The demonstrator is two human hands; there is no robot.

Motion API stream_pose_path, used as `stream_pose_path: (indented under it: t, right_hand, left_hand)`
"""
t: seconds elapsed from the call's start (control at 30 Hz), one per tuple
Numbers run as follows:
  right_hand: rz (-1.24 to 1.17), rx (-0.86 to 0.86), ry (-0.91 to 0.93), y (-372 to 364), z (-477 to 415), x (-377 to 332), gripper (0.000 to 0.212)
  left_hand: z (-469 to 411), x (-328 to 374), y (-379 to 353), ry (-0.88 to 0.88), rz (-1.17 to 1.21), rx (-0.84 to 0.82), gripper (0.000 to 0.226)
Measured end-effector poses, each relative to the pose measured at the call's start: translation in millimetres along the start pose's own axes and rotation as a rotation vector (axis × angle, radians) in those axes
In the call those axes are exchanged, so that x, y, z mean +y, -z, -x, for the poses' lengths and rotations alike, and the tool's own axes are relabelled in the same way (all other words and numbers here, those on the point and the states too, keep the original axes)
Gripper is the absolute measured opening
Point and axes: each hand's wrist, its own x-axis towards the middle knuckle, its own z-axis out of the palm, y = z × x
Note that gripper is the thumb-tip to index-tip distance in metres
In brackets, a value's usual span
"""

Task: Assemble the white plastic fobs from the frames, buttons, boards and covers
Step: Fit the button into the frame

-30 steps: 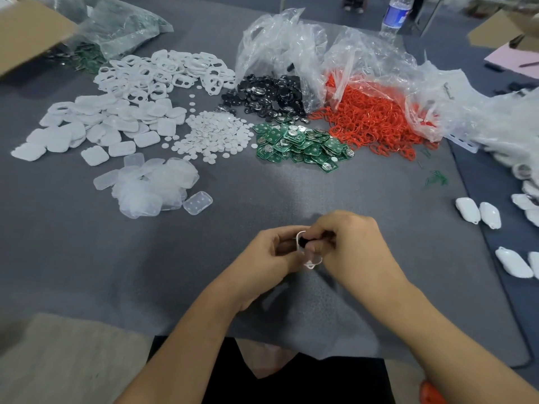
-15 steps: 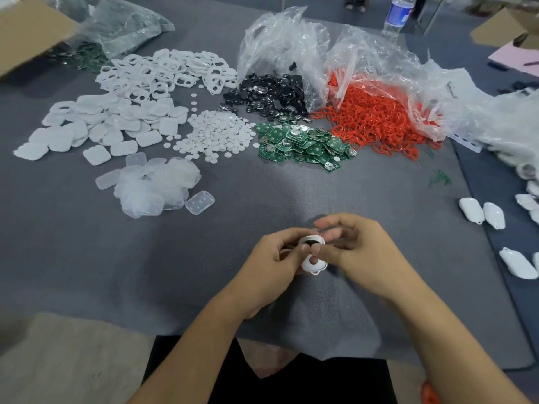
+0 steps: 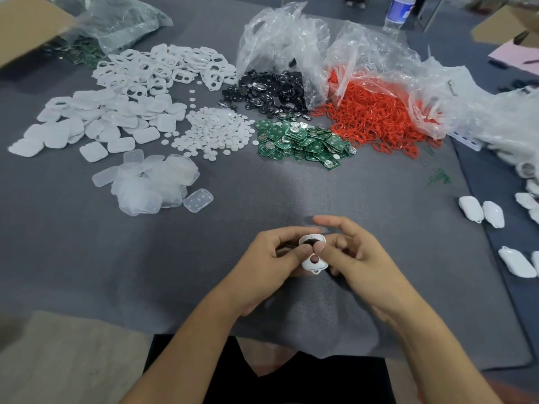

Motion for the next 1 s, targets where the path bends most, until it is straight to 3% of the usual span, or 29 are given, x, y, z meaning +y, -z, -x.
stream_pose_path:
  t: [0.63, 1.0]
  right_hand:
    - [-0.064, 0.067, -0.142, 1, -10, -2, 0.027]
    - [0.234, 0.091, 0.053, -1, -1, -2, 0.033]
  left_hand:
    - [2, -2, -6, -0.021, -0.040, 0.115, 0.025]
    - [-2, 1, -6, 0.006, -0.056, 0.072, 0.025]
